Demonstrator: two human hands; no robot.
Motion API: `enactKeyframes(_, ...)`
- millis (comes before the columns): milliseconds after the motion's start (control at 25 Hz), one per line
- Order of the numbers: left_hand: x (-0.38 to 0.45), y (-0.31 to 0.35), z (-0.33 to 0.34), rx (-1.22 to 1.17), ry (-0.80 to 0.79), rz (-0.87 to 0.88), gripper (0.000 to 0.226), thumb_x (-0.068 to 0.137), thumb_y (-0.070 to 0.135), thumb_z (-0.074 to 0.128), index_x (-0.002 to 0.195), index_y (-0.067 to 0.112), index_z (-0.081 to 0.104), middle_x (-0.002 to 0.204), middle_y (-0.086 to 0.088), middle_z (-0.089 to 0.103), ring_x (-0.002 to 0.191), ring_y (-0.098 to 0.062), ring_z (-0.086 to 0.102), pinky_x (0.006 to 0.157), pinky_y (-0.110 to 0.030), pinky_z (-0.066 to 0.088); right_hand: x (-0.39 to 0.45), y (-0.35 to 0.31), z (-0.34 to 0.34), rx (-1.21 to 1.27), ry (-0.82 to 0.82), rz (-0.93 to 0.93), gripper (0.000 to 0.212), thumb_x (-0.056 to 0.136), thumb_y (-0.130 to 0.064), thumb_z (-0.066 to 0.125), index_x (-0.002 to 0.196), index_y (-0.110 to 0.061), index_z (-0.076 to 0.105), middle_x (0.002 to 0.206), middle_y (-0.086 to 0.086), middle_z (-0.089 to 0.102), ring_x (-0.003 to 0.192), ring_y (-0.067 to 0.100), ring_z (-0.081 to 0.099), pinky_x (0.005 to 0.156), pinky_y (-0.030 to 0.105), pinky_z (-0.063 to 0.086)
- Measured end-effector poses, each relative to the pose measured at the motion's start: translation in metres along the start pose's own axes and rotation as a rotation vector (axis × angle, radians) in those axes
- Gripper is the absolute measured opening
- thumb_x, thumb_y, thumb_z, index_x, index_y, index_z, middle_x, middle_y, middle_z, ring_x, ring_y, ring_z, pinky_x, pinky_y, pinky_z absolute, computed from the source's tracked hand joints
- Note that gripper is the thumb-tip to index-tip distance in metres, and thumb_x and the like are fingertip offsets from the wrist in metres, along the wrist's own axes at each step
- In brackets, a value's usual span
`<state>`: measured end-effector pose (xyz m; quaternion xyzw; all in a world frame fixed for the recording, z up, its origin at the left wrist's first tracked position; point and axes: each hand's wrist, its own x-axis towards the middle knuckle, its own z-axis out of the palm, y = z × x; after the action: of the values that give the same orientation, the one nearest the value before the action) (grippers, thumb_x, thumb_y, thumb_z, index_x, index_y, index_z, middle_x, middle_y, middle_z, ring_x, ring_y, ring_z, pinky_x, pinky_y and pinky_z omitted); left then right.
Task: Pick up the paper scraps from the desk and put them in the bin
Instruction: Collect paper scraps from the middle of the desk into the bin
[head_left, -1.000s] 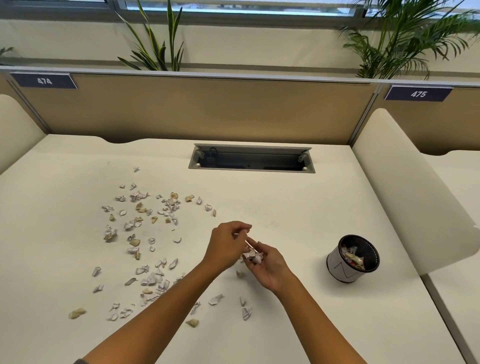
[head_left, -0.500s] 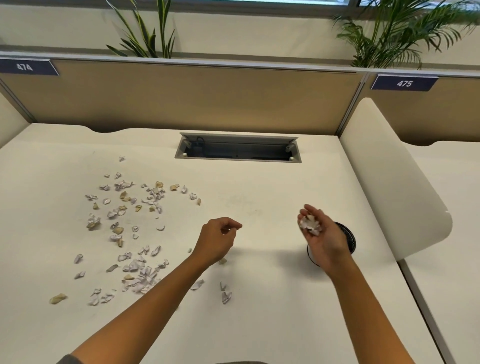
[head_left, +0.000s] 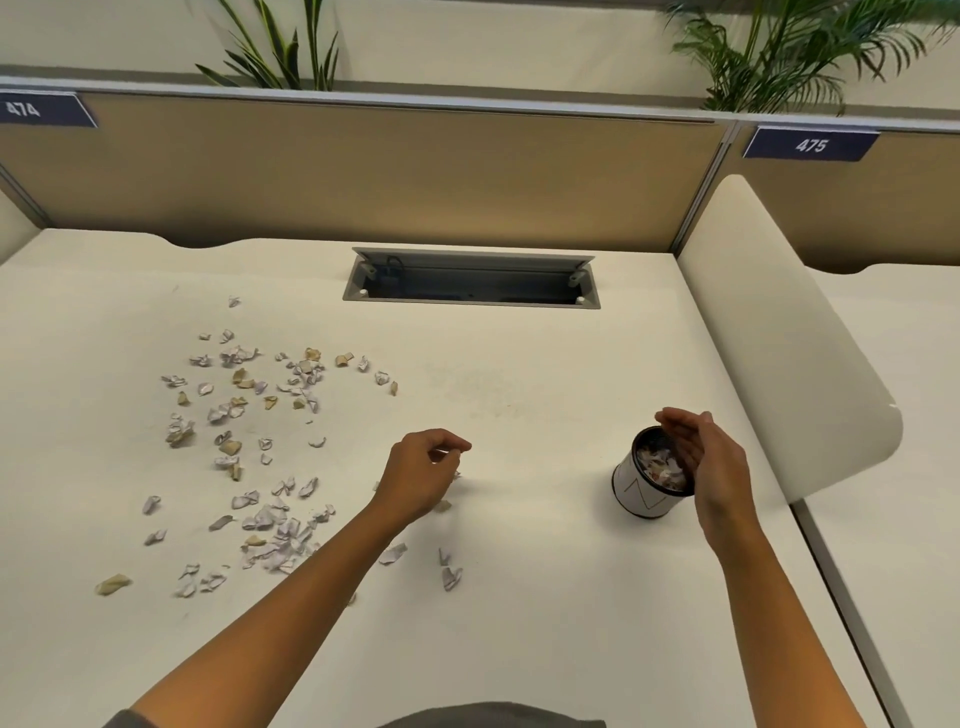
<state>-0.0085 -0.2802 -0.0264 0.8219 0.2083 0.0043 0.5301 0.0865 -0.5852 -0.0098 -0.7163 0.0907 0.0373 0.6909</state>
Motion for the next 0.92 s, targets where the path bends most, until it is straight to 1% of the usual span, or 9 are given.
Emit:
enactKeyframes(80, 0.003, -0.008, -0.008, 0.057, -0.004, 0.025, 0.023, 0.092, 0.011, 0.055, 0.093, 0.024, 0.074, 0.093, 0.012, 0.071, 0.083, 0.001, 0.064, 0.068, -0.007, 0.046, -0.006, 0.002, 0.006, -0.02, 0.04, -0.024, 0.038, 0.103, -0.03, 0.037, 0.103, -0.018, 0.074, 0.111, -0.003, 0.074, 0.112, 0.013, 0.065, 0.105, 0.035, 0.045)
enactKeyframes(200, 0.008, -0.023, -0.019, 0.204, -0.076, 0.062, 0.02, 0.092, 0.014, 0.055, 0.1, 0.022, 0.072, 0.108, 0.01, 0.068, 0.104, -0.004, 0.06, 0.089, -0.018, 0.043, -0.018, 0.002, 0.029, -0.068, 0.065, -0.126, 0.029, 0.101, -0.022, 0.043, 0.102, -0.023, 0.073, 0.107, -0.01, 0.073, 0.11, 0.007, 0.064, 0.1, 0.03, 0.047)
enactKeyframes(360, 0.014, -0.048, -0.037, 0.444, -0.147, 0.18, 0.027, 0.093, 0.018, 0.055, 0.119, 0.02, 0.063, 0.128, 0.003, 0.059, 0.122, -0.015, 0.052, 0.1, -0.023, 0.036, -0.033, 0.008, 0.081, -0.074, -0.041, -0.183, 0.02, 0.098, -0.01, 0.053, 0.101, -0.021, 0.069, 0.102, -0.006, 0.072, 0.103, 0.011, 0.064, 0.091, 0.03, 0.05)
enactKeyframes(480, 0.022, -0.069, -0.058, 0.739, -0.123, 0.181, 0.041, 0.096, 0.02, 0.048, 0.136, 0.024, 0.05, 0.151, -0.002, 0.039, 0.144, -0.022, 0.026, 0.12, -0.042, 0.016, -0.049, 0.023, 0.122, -0.218, -0.183, -0.123, 0.016, 0.094, -0.013, 0.061, 0.102, -0.026, 0.068, 0.103, -0.006, 0.072, 0.099, 0.007, 0.065, 0.087, 0.026, 0.051)
enactKeyframes(560, 0.022, -0.085, -0.076, 0.835, -0.136, 0.146, 0.045, 0.098, 0.025, 0.044, 0.142, 0.028, 0.042, 0.158, -0.001, 0.025, 0.15, -0.024, 0.011, 0.121, -0.049, 0.005, -0.06, 0.039, 0.145, -0.378, -0.31, -0.058, 0.017, 0.092, -0.02, 0.065, 0.107, -0.028, 0.065, 0.109, -0.012, 0.069, 0.099, 0.002, 0.063, 0.083, 0.018, 0.05)
enactKeyframes(640, 0.023, -0.1, -0.098, 0.841, -0.205, 0.167, 0.045, 0.099, 0.032, 0.044, 0.143, 0.032, 0.04, 0.16, -0.001, 0.02, 0.15, -0.024, 0.007, 0.121, -0.048, 0.007, -0.07, 0.057, 0.166, -0.557, -0.416, 0.038, 0.032, 0.089, -0.03, 0.069, 0.12, -0.026, 0.058, 0.121, -0.009, 0.058, 0.105, 0.009, 0.06, 0.084, 0.018, 0.046)
enactKeyframes(760, 0.026, -0.112, -0.133, 0.846, -0.326, 0.245, 0.049, 0.097, 0.042, 0.049, 0.144, 0.034, 0.039, 0.16, 0.0, 0.02, 0.15, -0.022, 0.01, 0.122, -0.041, 0.012, -0.08, 0.077, 0.191, -0.735, -0.441, 0.076, 0.061, 0.084, -0.036, 0.074, 0.135, -0.022, 0.045, 0.13, 0.0, 0.039, 0.113, 0.018, 0.052, 0.097, 0.031, 0.045)
enactKeyframes(840, 0.028, -0.116, -0.152, 0.848, -0.377, 0.244, 0.055, 0.093, 0.052, 0.052, 0.144, 0.038, 0.038, 0.159, 0.002, 0.022, 0.15, -0.019, 0.011, 0.122, -0.043, 0.007, -0.082, 0.082, 0.205, -0.752, -0.412, 0.029, 0.067, 0.081, -0.037, 0.076, 0.137, -0.021, 0.043, 0.132, 0.001, 0.036, 0.117, 0.021, 0.051, 0.1, 0.035, 0.046)
enactKeyframes(920, 0.027, -0.12, -0.165, 0.889, -0.416, 0.225, 0.063, 0.086, 0.066, 0.05, 0.143, 0.043, 0.037, 0.158, 0.005, 0.025, 0.15, -0.016, 0.007, 0.121, -0.05, -0.003, -0.083, 0.084, 0.218, -0.769, -0.404, -0.008, 0.071, 0.077, -0.04, 0.079, 0.136, -0.021, 0.044, 0.131, 0.001, 0.036, 0.116, 0.021, 0.051, 0.098, 0.034, 0.047)
